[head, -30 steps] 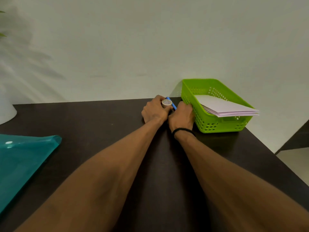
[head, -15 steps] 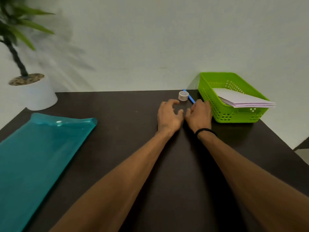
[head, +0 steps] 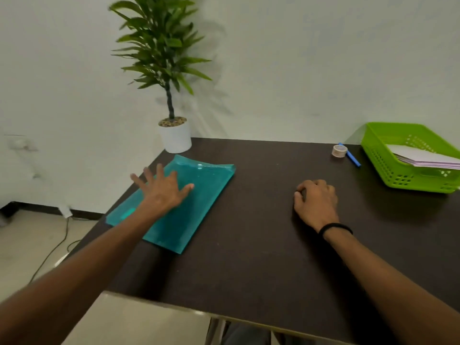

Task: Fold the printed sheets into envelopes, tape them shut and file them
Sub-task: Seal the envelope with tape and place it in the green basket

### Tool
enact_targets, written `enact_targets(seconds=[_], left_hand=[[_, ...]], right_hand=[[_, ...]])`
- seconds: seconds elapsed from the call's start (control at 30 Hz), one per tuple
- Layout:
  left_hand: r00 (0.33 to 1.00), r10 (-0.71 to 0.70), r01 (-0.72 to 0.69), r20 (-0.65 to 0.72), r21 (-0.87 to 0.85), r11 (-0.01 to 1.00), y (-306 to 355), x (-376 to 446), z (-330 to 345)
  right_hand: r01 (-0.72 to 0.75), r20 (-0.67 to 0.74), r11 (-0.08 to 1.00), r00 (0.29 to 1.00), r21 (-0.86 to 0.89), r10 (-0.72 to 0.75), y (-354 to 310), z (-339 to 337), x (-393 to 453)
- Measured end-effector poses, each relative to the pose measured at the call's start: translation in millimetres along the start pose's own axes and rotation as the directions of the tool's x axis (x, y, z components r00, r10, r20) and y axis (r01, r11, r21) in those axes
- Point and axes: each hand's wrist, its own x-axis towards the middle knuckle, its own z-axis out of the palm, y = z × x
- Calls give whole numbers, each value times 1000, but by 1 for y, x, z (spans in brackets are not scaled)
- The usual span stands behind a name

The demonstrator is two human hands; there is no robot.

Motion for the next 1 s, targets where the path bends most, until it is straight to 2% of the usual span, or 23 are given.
enact_targets(seconds=[0.07,0.13,0.2,0.27,0.33,0.43,0.57,0.73,0.87,1.0], left_hand=[[993,2,2,118,-34,999,-13,-11,12],[989,38,-29,145,-64,998,-5,-29,18],[991,72,-69,112,-24,997,17,-53,17],[985,166,-168,56,42,985,43,-80,17],[962,272,-270,-19,83,959,66,-101,18],[933,341,-344,-118,-6,939,84,-102,24],[899,358,-397,-253,-126,909,93,-76,37],[882,380,-431,-278,-149,890,99,-52,45],[872,371,-431,-318,-144,891,100,-46,52],[863,372,-440,-341,-149,886,99,-43,56]], right_hand=[[72,53,994,996,81,-77,-27,4,-9],[149,80,970,983,194,-167,-55,8,-19],[261,41,938,960,228,-277,-79,12,-28],[392,-13,900,918,193,-397,-94,18,-31],[452,6,883,890,129,-456,-98,21,-31],[458,87,888,884,24,-459,-93,25,-24],[433,125,899,897,-67,-423,-86,31,-12],[433,144,886,899,-166,-413,-91,43,-10],[401,73,906,916,-137,-394,-87,52,-11],[385,71,913,923,-134,-379,-84,56,-8]])
